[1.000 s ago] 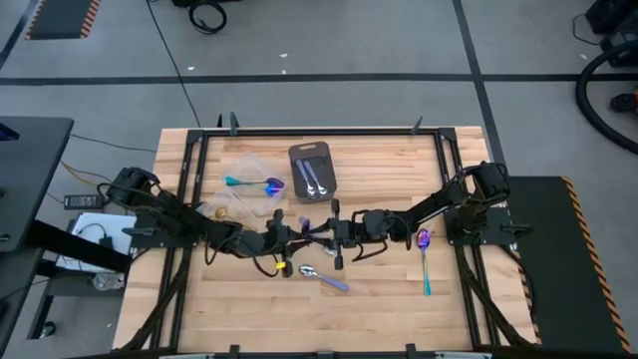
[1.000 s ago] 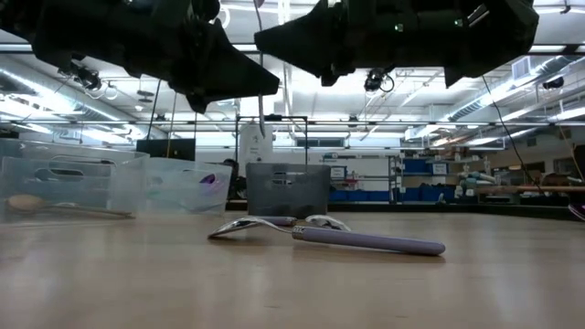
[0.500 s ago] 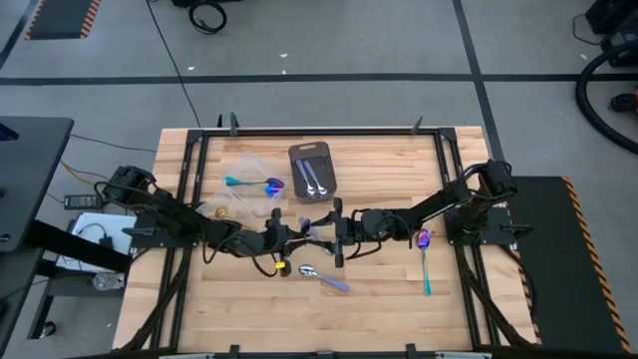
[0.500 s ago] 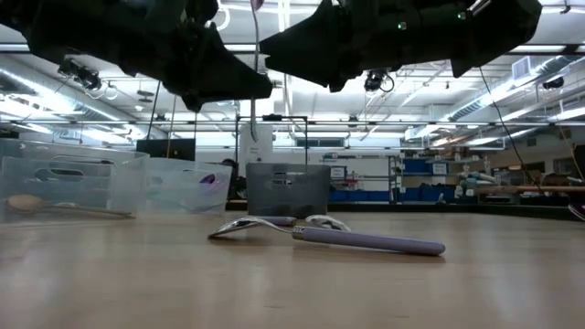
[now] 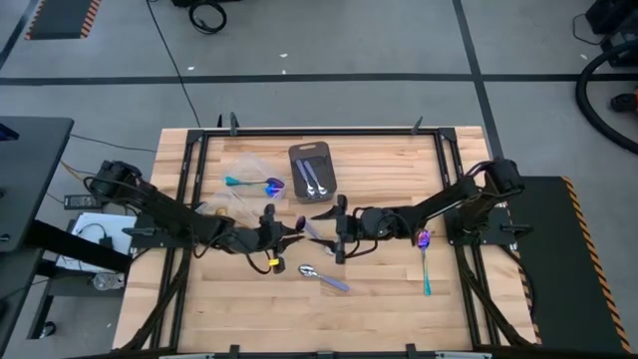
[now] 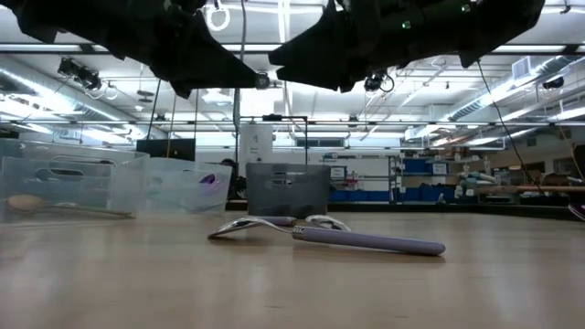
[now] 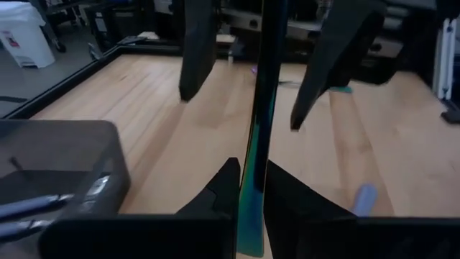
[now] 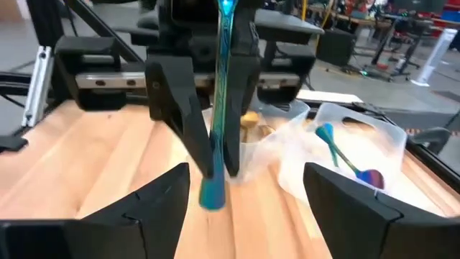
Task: Sort silverware by color (type)
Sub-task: Put the blue spoon into the top transparent bin
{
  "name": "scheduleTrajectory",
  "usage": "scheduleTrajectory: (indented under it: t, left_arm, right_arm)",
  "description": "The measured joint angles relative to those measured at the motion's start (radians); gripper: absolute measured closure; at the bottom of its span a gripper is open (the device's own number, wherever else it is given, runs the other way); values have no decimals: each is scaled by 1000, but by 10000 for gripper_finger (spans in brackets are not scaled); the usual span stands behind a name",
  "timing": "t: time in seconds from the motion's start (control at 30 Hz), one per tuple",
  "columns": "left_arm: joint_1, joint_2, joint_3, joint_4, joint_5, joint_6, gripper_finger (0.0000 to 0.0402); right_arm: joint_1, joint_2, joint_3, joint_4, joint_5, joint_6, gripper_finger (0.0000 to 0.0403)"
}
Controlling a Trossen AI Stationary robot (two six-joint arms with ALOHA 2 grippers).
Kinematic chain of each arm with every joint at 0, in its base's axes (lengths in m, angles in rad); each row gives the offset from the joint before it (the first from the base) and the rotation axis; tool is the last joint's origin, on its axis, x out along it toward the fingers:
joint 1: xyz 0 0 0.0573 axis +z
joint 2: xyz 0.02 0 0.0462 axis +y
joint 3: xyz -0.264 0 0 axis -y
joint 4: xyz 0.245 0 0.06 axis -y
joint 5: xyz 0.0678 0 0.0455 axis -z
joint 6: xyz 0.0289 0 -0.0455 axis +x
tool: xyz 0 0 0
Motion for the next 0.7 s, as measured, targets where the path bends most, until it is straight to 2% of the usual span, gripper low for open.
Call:
scheduleTrajectory:
  t: [0.27,0.53,0.7]
  left_arm:
    - [0,-143,-1,-225,-20,2,358]
    - [5,-289,0,-339,-41,88,358]
    - [5,-360,0,-436,-91,132,358]
  right_arm:
    - [0,-40,0,-160,56,35,121]
    - [0,-28,0,-177,56,49,121]
    - [0,-28,-1,-205,56,64,121]
